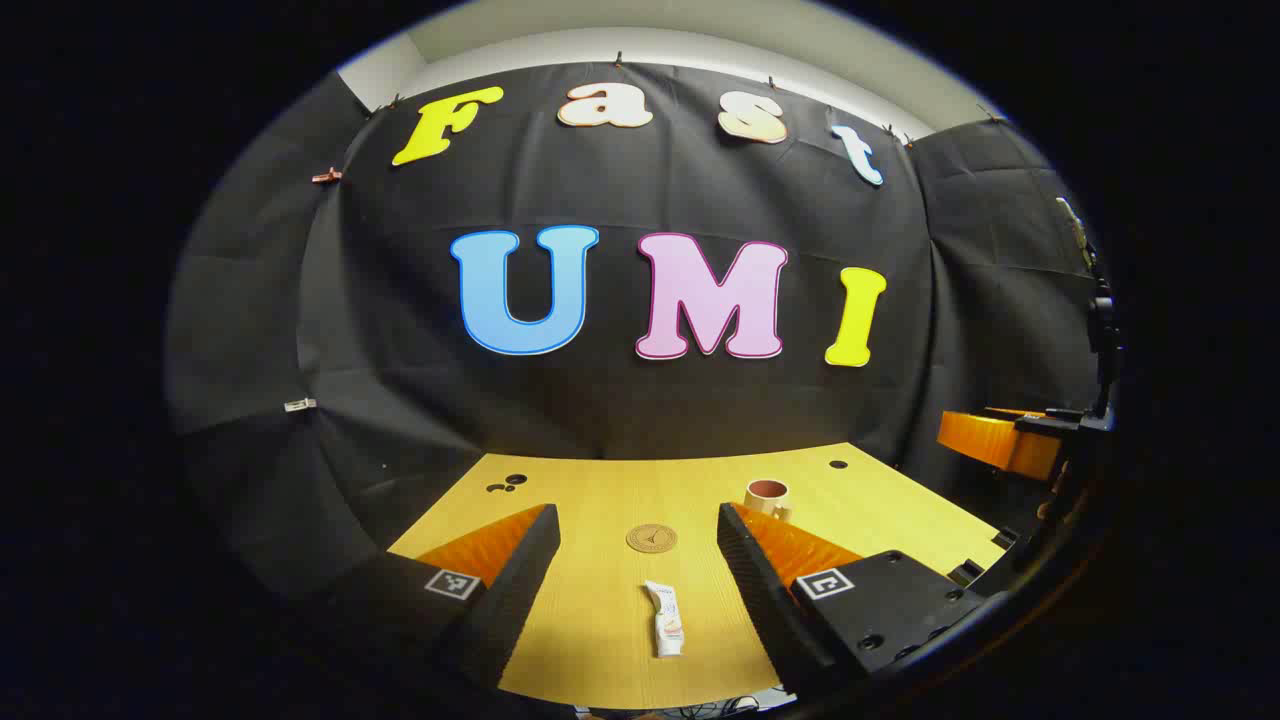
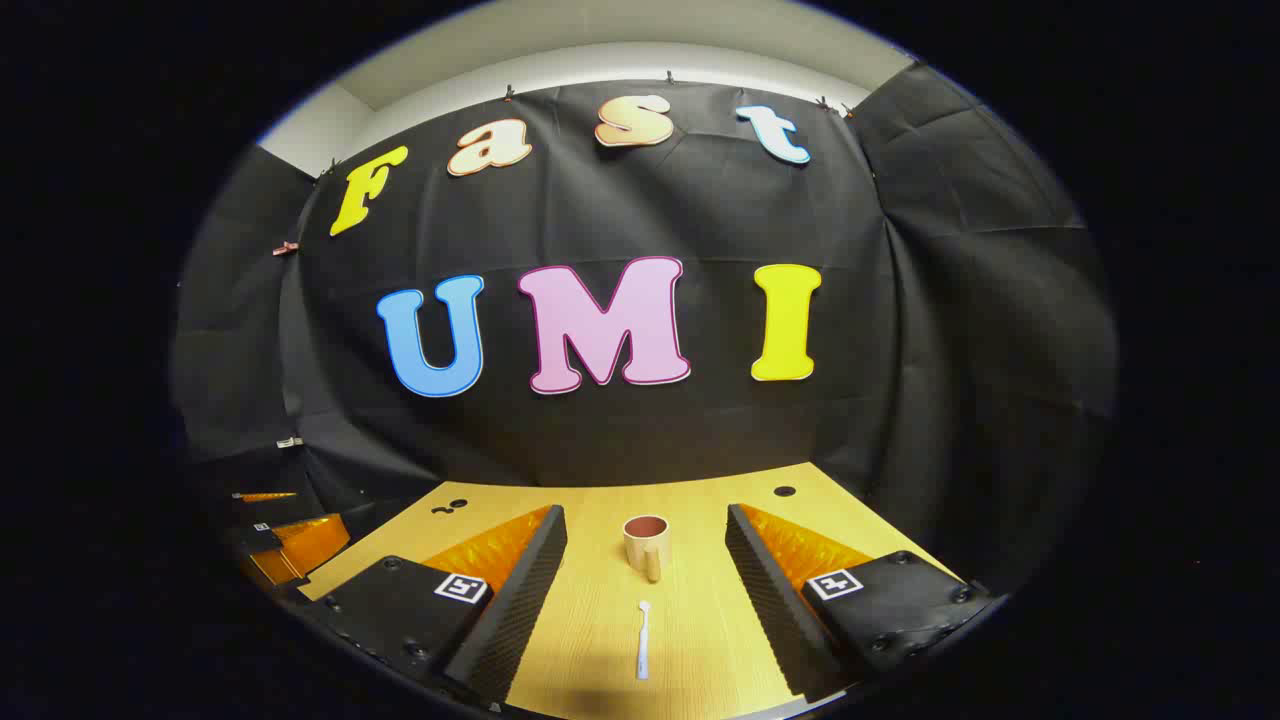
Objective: Put the toothbrush and toothpaste on the desktop into the cup, then pick up the cup and place it on the coaster on the desktop.
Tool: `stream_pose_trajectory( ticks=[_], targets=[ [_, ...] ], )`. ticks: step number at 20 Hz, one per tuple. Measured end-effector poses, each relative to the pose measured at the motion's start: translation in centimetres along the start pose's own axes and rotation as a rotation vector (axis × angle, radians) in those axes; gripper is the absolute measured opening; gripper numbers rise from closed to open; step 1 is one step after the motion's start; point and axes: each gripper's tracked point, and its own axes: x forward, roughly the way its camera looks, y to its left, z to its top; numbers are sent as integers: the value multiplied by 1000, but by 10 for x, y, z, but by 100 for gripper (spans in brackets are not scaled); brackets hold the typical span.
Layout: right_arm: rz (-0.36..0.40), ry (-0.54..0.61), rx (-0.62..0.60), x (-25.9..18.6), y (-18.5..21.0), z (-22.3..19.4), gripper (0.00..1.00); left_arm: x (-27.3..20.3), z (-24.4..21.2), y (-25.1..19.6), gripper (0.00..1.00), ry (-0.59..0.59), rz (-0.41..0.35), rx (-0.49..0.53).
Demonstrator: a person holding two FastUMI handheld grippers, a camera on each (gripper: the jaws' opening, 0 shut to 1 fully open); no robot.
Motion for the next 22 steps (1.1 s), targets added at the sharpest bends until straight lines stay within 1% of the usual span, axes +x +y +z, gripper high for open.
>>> stream_pose_trajectory(
  ticks=[5,16,22],
  targets=[
    [6,21,6,17,-7,-4,98,15,-4,-4,99,23,-8,-16],
    [22,59,4,42,-23,-18,98,40,-28,-4,99,84,13,-48],
    [41,84,-1,61,-25,-26,98,55,-46,-3,99,126,21,-28]
  ],
)
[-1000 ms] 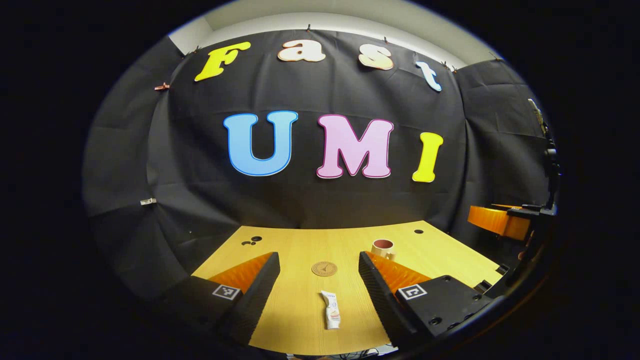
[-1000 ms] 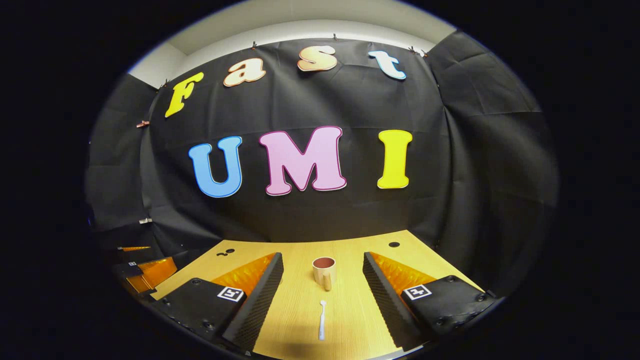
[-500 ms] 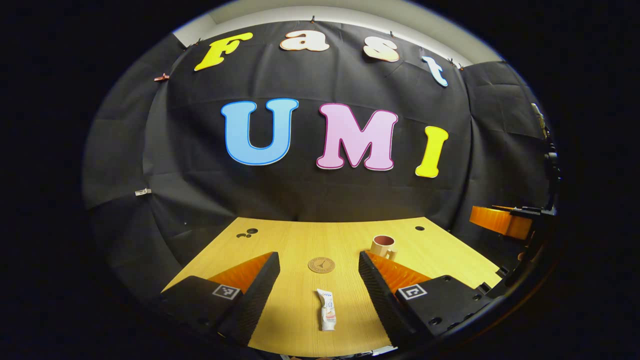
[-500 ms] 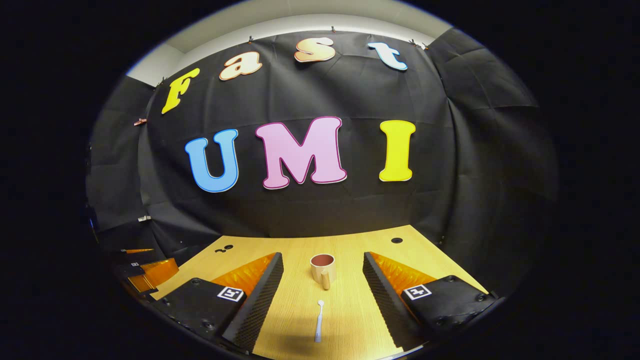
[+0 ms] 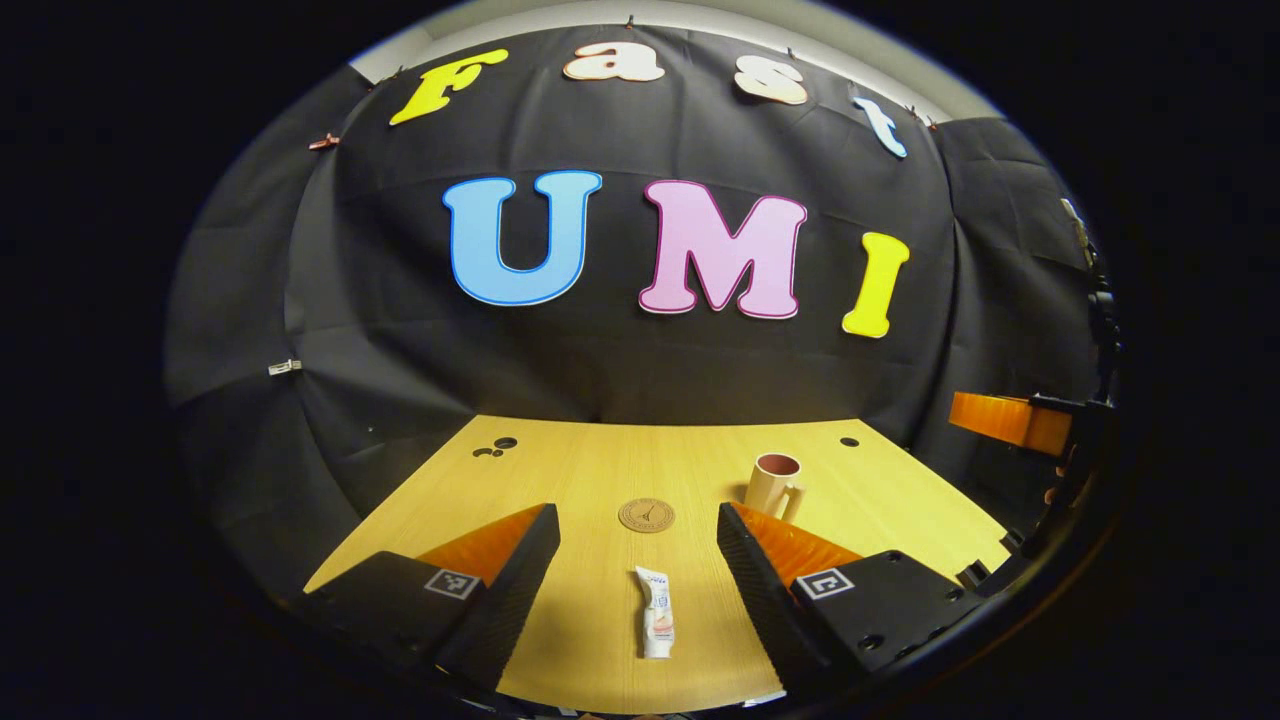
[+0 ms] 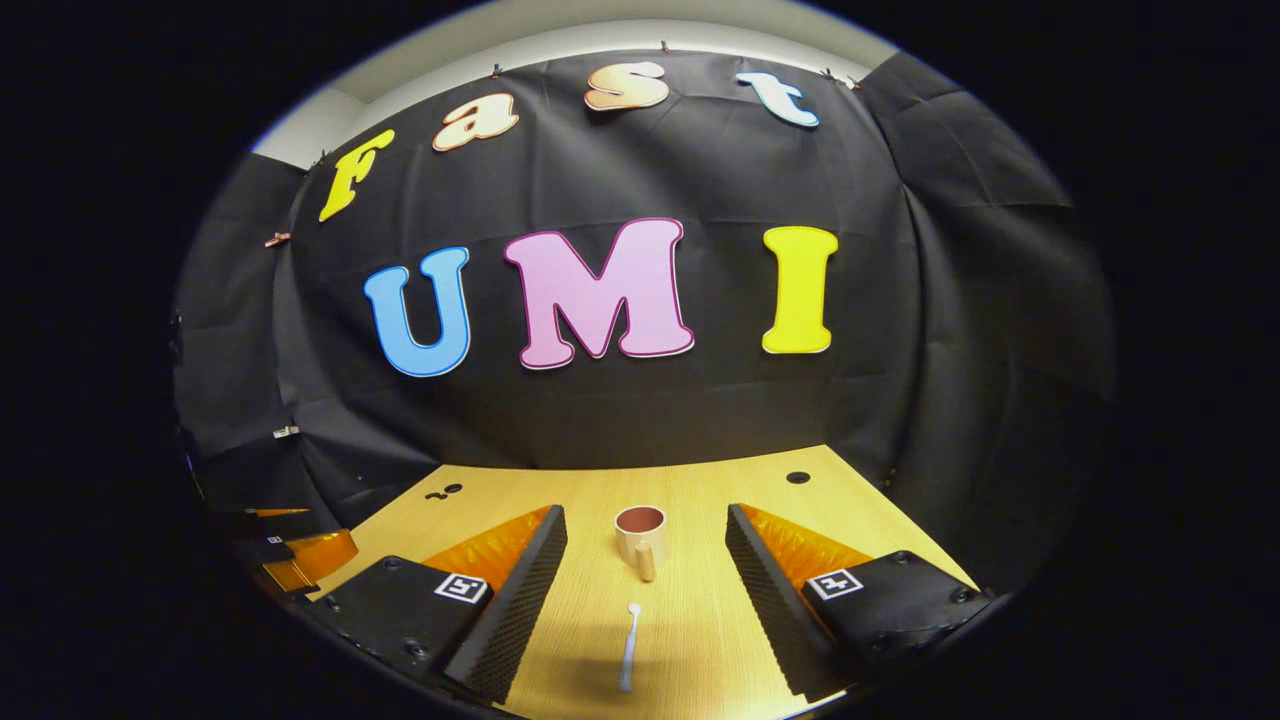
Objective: Put the toothbrush and toothpaste on the desktop into the cup, then pick up the cup and place it on the coaster on the desktop.
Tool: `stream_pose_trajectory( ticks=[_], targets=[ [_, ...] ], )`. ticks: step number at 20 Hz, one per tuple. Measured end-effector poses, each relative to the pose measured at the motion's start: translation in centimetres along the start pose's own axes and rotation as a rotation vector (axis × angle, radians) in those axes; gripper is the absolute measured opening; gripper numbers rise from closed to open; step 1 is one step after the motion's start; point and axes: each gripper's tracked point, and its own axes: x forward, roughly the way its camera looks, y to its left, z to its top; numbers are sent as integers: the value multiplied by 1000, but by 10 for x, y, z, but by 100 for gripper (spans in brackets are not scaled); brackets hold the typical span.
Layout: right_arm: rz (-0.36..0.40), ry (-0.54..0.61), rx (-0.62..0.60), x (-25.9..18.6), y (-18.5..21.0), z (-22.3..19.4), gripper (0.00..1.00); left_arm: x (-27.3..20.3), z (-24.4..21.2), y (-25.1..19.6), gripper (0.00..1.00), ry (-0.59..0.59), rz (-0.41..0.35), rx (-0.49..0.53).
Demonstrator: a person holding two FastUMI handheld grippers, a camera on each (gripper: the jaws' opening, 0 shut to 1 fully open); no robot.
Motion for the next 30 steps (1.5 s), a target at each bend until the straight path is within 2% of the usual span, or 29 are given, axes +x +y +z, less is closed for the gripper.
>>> stream_pose_trajectory(
  ticks=[3,8,14,19,25,27,30],
  targets=[
    [20,46,8,12,1,-13,98,19,-19,-2,99,61,-15,4],
    [64,108,17,31,3,-30,99,61,-80,-8,99,215,-28,-1],
    [151,182,3,65,5,-49,99,110,-147,-20,99,369,-38,63],
    [214,264,4,94,2,-73,98,133,-199,-22,99,515,11,23],
    [275,412,13,110,6,-113,99,143,-231,-21,92,618,32,29],
    [291,433,15,115,8,-119,99,149,-233,-20,88,623,44,7],
    [315,439,14,118,11,-124,98,150,-232,-21,84,637,18,26]
  ],
)
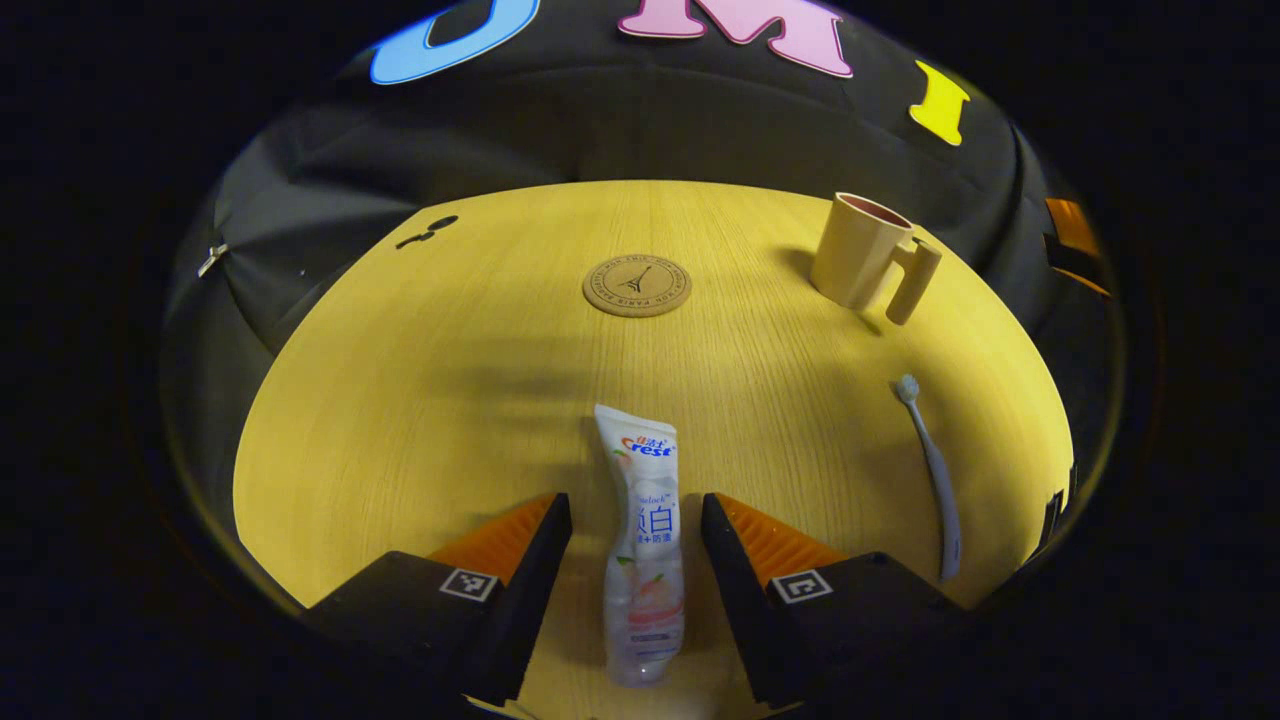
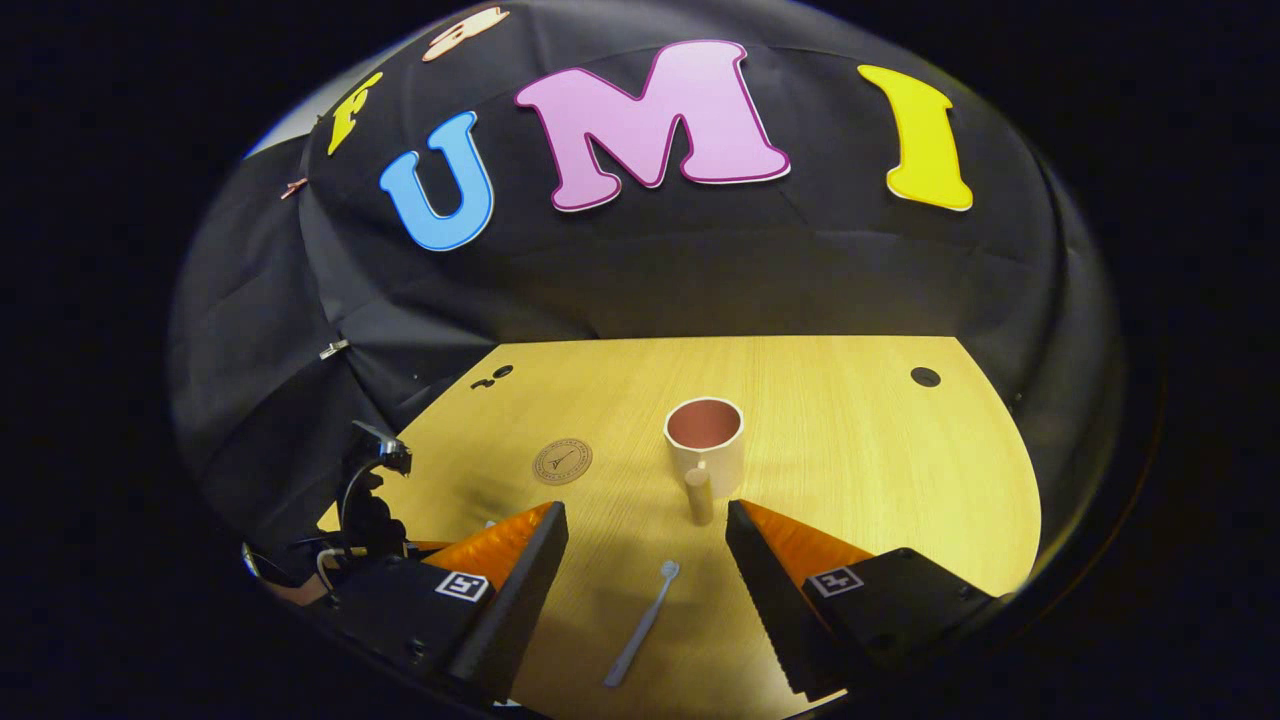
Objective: Put the toothbrush and toothpaste on the desktop into the cup, then pick up the cup and place it on the coaster on the desktop.
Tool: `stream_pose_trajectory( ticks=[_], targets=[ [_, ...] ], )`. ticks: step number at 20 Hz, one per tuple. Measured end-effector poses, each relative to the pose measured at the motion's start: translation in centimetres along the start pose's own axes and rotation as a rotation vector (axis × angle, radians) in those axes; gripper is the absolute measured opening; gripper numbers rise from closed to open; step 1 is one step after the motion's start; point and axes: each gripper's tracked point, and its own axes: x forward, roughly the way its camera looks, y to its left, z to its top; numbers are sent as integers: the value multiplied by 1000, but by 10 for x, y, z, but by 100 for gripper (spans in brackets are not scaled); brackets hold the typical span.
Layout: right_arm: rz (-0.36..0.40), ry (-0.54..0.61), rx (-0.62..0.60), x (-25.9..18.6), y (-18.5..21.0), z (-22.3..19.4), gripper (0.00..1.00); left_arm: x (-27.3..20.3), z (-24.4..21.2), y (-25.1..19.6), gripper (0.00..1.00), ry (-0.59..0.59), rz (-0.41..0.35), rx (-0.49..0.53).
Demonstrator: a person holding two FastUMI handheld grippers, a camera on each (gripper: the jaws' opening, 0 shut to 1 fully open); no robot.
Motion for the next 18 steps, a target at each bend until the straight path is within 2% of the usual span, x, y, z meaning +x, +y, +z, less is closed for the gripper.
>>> stream_pose_trajectory(
  ticks=[3,5,10,15,18],
  targets=[
    [-7,9,13,0,-5,-7,99,-1,1,-1,80,10,1,4],
    [-43,17,35,-1,-15,-13,99,1,0,0,41,12,21,-4],
    [-115,73,101,-15,-25,-43,98,1,4,-3,27,49,-15,23],
    [-162,141,141,-14,-21,-74,99,-8,7,2,24,45,-42,22],
    [-206,155,114,-8,-22,-81,99,-31,15,4,24,3,-63,51]
  ],
)
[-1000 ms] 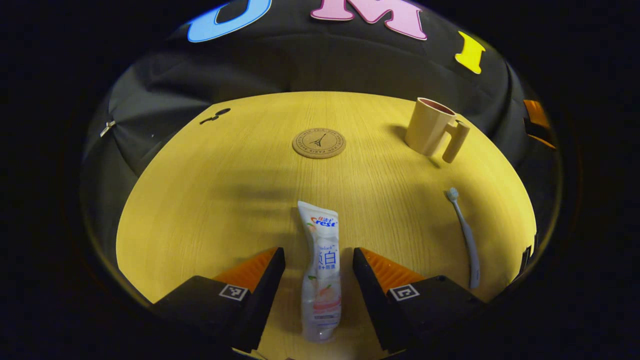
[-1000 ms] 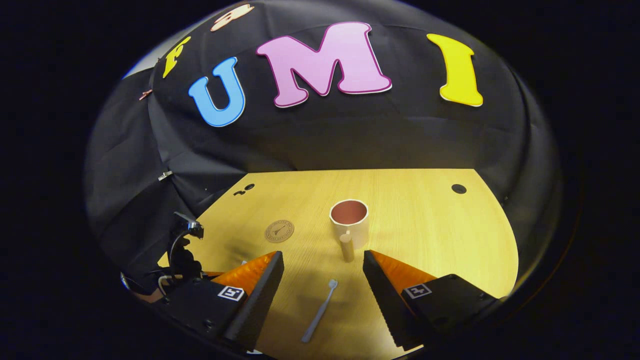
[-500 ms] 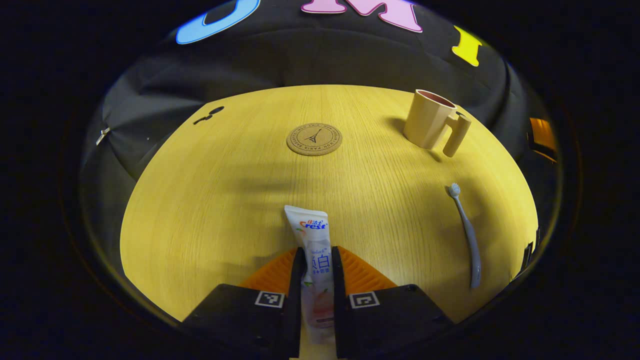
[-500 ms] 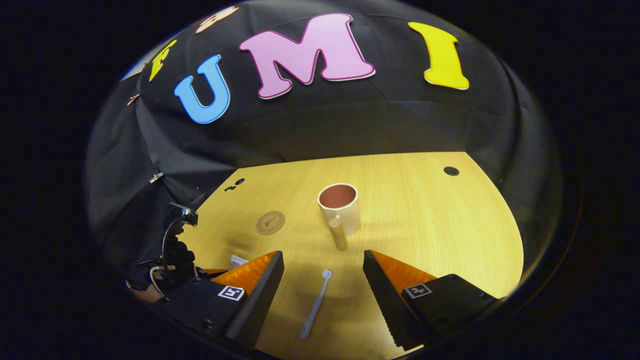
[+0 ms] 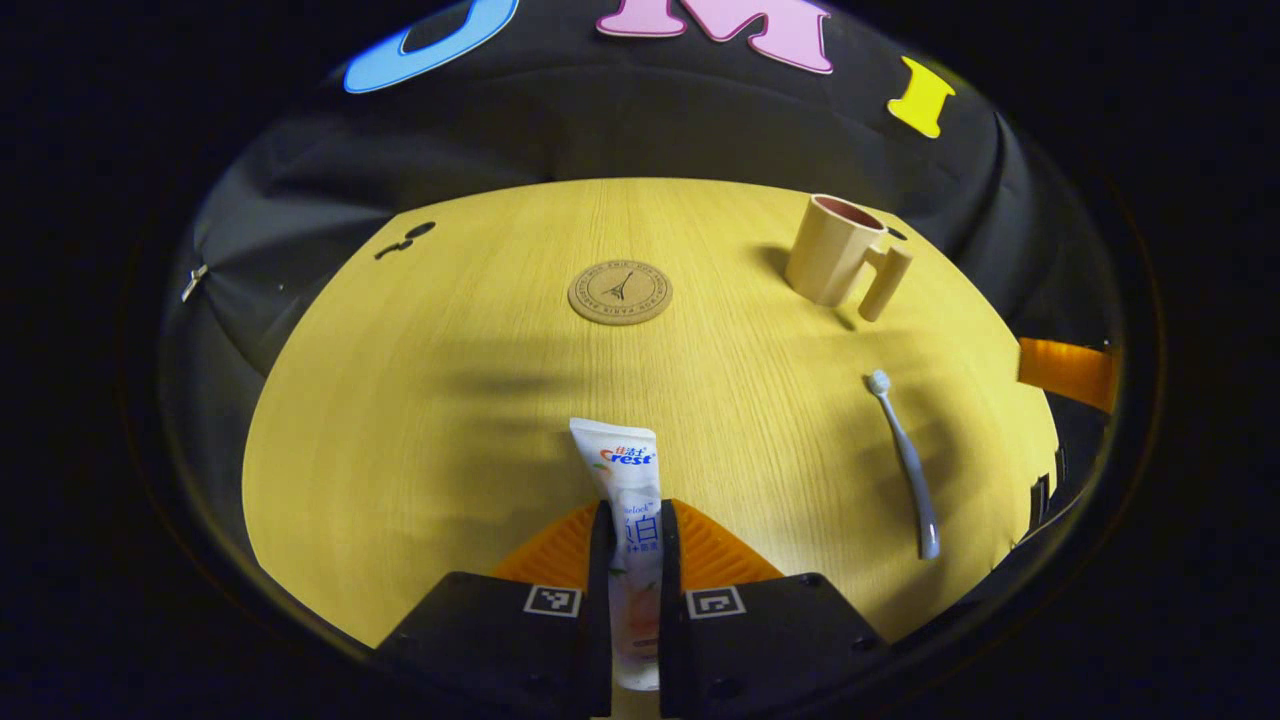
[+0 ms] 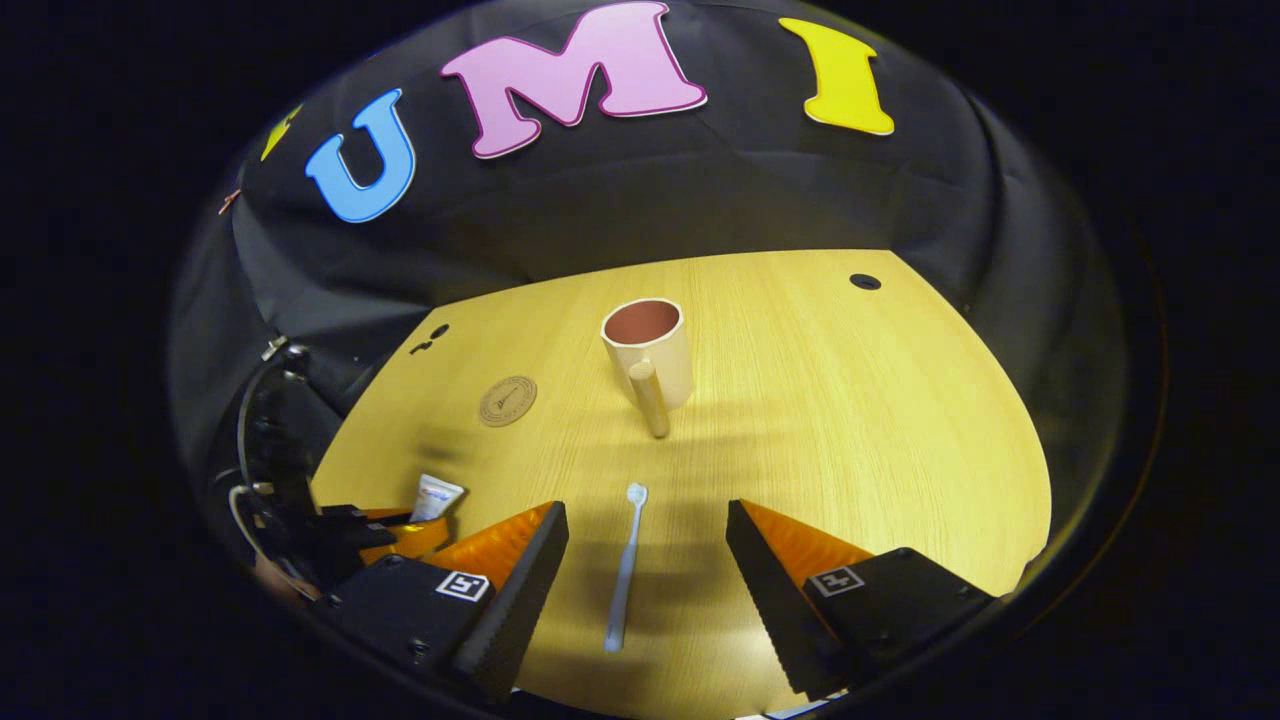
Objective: Put the toothbrush and toothpaste on the desktop into the cup, then pick up the cup and place it on the coaster on the desktop.
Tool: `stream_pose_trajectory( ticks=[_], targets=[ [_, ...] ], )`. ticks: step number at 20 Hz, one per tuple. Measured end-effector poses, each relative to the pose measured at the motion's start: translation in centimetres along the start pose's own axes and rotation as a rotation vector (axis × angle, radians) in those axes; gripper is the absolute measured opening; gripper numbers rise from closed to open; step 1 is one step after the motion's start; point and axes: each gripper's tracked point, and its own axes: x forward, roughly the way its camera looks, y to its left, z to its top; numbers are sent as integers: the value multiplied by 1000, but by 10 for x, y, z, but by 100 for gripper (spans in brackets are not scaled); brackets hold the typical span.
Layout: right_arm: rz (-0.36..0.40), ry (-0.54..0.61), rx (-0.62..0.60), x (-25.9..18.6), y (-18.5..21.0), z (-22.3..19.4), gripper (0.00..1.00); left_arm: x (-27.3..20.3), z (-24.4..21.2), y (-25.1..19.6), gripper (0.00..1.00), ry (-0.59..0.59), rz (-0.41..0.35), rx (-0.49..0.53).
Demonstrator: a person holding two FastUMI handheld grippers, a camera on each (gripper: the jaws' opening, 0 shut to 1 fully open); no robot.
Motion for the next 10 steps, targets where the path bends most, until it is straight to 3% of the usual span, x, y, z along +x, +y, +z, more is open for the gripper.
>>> stream_pose_trajectory(
  ticks=[3,10],
  targets=[
    [-19,49,-6,14,3,-14,99,-25,5,-2,24,-49,-22,24],
    [-97,195,-83,49,-6,-61,99,-70,-7,5,24,-107,-31,-42]
  ],
)
